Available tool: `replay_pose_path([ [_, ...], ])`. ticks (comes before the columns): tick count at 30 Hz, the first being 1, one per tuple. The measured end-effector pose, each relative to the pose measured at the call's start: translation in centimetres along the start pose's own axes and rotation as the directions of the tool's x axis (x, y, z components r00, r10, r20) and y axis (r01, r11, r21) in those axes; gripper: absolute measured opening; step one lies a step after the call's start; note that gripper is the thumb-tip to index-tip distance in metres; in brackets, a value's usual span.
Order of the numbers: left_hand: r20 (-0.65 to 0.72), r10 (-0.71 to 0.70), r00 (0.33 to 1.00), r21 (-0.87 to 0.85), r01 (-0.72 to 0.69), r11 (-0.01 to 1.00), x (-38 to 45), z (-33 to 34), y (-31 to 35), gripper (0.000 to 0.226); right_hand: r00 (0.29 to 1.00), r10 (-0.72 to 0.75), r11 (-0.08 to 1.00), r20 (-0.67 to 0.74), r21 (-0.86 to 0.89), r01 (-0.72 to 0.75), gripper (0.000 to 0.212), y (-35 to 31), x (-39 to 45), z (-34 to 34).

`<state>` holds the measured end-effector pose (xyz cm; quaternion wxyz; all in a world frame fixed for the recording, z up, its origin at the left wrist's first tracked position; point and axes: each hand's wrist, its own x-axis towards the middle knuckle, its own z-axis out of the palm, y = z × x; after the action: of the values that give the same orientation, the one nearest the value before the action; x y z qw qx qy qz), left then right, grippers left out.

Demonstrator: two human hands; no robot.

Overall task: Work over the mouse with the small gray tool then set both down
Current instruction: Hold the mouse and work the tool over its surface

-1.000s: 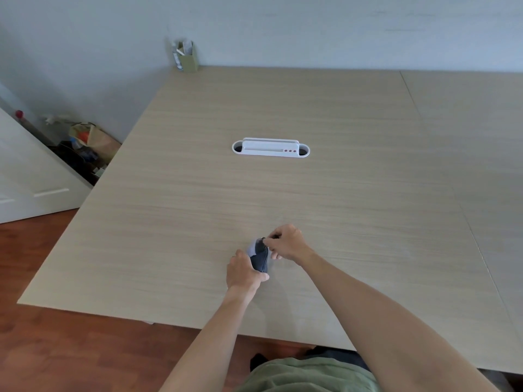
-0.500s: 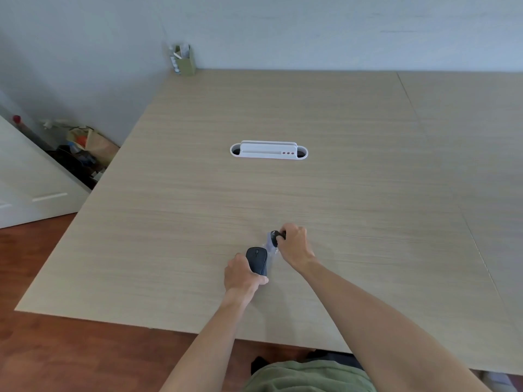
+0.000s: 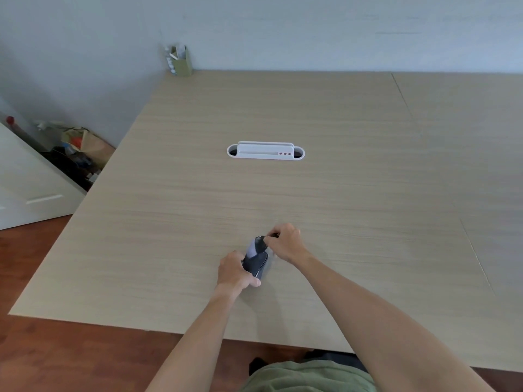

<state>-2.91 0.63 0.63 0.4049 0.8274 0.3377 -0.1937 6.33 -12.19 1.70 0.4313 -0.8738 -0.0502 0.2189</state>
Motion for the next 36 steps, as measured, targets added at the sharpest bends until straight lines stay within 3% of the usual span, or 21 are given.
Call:
replay_pose_path([
  [2, 0.008, 0.012, 1.0, -0.001, -0.012, 1.0, 0.2, -0.1, 0.0, 0.057, 0.995, 0.024, 0.999, 0.095, -0.031, -0.021, 0.012, 0.1, -0.2, 0.1],
  [7, 0.01, 0.04, 0.999, 0.022, -0.04, 0.999, 0.2, -0.2, 0.0, 0.051, 0.99, 0.007, 0.996, -0.139, -0.091, -0.02, 0.01, 0.9, -0.5, 0.2],
  [10, 0.011, 0.042, 0.999, 0.014, -0.042, 0.999, 0.1, -0.2, 0.0, 0.051, 0.997, 0.024, 1.0, -0.069, 0.018, -0.023, 0.009, 0.9, -0.6, 0.2],
  [12, 0.003, 0.052, 0.999, 0.019, -0.052, 0.998, 0.2, -0.2, 0.1, 0.047, 0.999, 0.019, 0.999, -0.027, -0.027, -0.02, 0.01, 1.2, -0.7, 0.1],
  [15, -0.014, 0.076, 0.997, 0.031, -0.075, 0.997, 0.1, -0.2, 0.1, 0.04, 0.993, 0.013, 0.994, -0.118, -0.107, -0.026, 0.013, 2.4, -0.6, -0.3],
  [18, -0.02, 0.084, 0.996, 0.03, -0.083, 0.996, 0.0, -0.1, 0.0, 0.042, 0.985, 0.033, 0.999, -0.168, -0.036, -0.04, 0.015, 2.5, -0.7, -0.9],
  [21, -0.017, 0.083, 0.996, 0.027, -0.083, 0.996, 0.0, 0.0, 0.0, 0.041, 0.995, 0.101, 0.99, 0.024, 0.093, -0.103, 0.014, 2.0, -0.9, -1.6],
  [23, -0.014, 0.084, 0.996, 0.025, -0.084, 0.996, 0.0, 0.0, 0.1, 0.043, 0.974, 0.132, 0.988, 0.186, 0.057, -0.145, 0.011, 2.2, -1.2, -1.8],
  [24, -0.016, 0.084, 0.996, 0.029, -0.084, 0.996, 0.0, 0.1, 0.1, 0.047, 0.978, 0.123, 0.992, 0.167, 0.0, -0.125, 0.011, 2.3, -1.2, -1.6],
  [26, -0.024, 0.089, 0.996, 0.049, -0.088, 0.995, 0.0, 0.2, 0.0, 0.057, 0.997, 0.074, 0.992, -0.011, -0.098, -0.075, 0.013, 2.5, -1.3, -1.4],
  [29, -0.034, 0.094, 0.995, 0.062, -0.092, 0.994, 0.0, 0.4, 0.0, 0.058, 0.985, 0.01, 0.999, -0.175, -0.046, -0.018, 0.012, 1.9, -1.2, -1.2],
  [31, -0.041, 0.095, 0.995, 0.068, -0.093, 0.993, -0.2, 0.3, 0.1, 0.048, 0.997, 0.009, 0.999, -0.072, 0.05, -0.006, 0.011, 1.4, -1.1, -1.2],
  [33, -0.048, 0.101, 0.994, 0.069, -0.097, 0.993, -0.3, 0.3, 0.2, 0.043, 0.992, 0.033, 0.998, 0.125, 0.056, -0.04, 0.011, 1.2, -1.2, -1.0],
  [34, -0.047, 0.108, 0.993, 0.072, -0.104, 0.992, -0.3, 0.3, 0.2, 0.042, 0.987, 0.048, 0.999, 0.153, 0.001, -0.049, 0.011, 1.4, -1.2, -0.7],
  [36, -0.044, 0.121, 0.992, 0.085, -0.117, 0.989, -0.2, 0.3, 0.1, 0.042, 0.998, 0.055, 0.994, 0.032, -0.093, -0.052, 0.013, 1.9, -1.2, -0.3],
])
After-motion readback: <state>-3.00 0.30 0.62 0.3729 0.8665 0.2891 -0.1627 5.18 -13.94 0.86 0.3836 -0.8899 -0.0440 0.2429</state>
